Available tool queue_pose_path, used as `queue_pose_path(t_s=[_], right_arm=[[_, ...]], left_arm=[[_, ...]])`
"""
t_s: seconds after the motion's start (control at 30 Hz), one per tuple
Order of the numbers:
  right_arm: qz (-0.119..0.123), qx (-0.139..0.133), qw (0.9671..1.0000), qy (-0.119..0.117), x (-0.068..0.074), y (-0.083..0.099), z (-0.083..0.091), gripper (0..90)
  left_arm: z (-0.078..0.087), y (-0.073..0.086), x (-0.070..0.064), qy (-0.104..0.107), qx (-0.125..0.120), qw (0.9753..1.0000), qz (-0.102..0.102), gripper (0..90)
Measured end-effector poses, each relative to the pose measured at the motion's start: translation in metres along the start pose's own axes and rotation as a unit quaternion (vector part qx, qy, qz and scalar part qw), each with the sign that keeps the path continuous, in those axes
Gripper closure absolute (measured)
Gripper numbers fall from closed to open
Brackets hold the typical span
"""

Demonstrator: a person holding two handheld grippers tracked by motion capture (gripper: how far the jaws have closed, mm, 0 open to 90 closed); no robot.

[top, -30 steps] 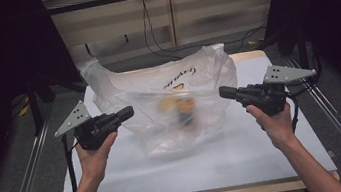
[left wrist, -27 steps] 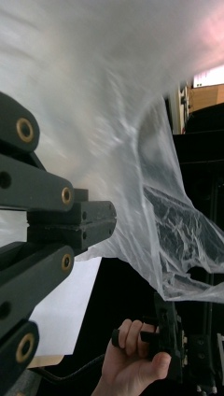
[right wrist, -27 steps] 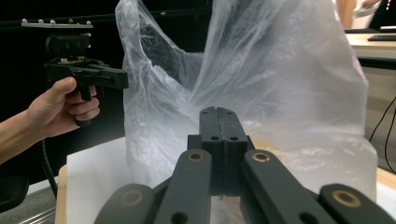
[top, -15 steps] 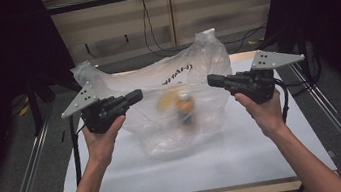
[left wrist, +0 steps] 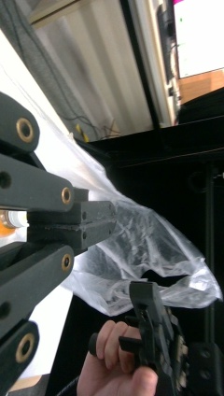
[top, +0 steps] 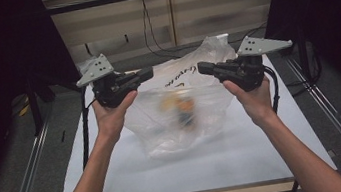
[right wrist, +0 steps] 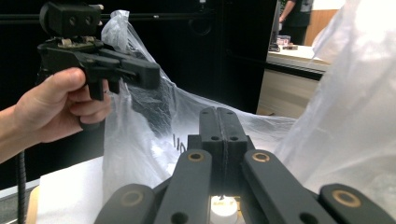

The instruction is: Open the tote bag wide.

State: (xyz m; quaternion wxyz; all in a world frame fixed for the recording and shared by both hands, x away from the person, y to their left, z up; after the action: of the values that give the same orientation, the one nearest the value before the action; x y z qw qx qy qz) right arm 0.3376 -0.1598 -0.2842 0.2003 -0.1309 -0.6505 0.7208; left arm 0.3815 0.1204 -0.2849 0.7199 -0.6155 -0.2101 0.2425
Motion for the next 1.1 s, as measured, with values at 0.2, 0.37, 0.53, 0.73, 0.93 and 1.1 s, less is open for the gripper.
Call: queue_pose_path(t_s=[0.2,0.37,0.53,0.73,0.93,1.1], right_arm=[[0.0,0.019,0.9998,0.005,-0.001,0.009,-0.013,90.0],[-0.003,0.032,0.9994,0.011,-0.004,0.015,-0.022,90.0],[-0.012,0.05,0.9983,0.027,-0.015,0.022,-0.032,90.0],[-0.031,0.066,0.997,0.027,-0.023,0.042,-0.04,90.0],[-0.045,0.095,0.9937,0.038,-0.031,0.066,-0.043,90.0],[-0.06,0.111,0.991,0.045,-0.042,0.085,-0.043,90.0]], left_arm=[[-0.018,0.013,-0.005,-0.01,0.04,0.9989,-0.02,90.0],[-0.03,0.021,-0.001,-0.015,0.058,0.998,-0.02,90.0],[-0.039,0.03,0.003,-0.015,0.081,0.9964,-0.023,90.0],[-0.043,0.051,0.0,-0.007,0.109,0.9937,-0.027,90.0],[-0.05,0.073,0.0,-0.005,0.144,0.9893,-0.022,90.0],[-0.057,0.087,0.004,-0.009,0.171,0.9851,-0.02,90.0]])
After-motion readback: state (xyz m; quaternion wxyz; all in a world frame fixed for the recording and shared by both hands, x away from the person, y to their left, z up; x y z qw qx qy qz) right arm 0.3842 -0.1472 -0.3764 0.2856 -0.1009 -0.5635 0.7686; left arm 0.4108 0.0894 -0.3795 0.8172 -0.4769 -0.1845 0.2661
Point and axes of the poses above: each handheld gripper's, and its own axes: z roughly backward along the jaws, y roughly out of its underside, x roughly to its left, the point moved 3 cm from there along -z, roughly forward along the jaws, and after that the axes turned 12 degrees about -y, right-handed, at the moved point
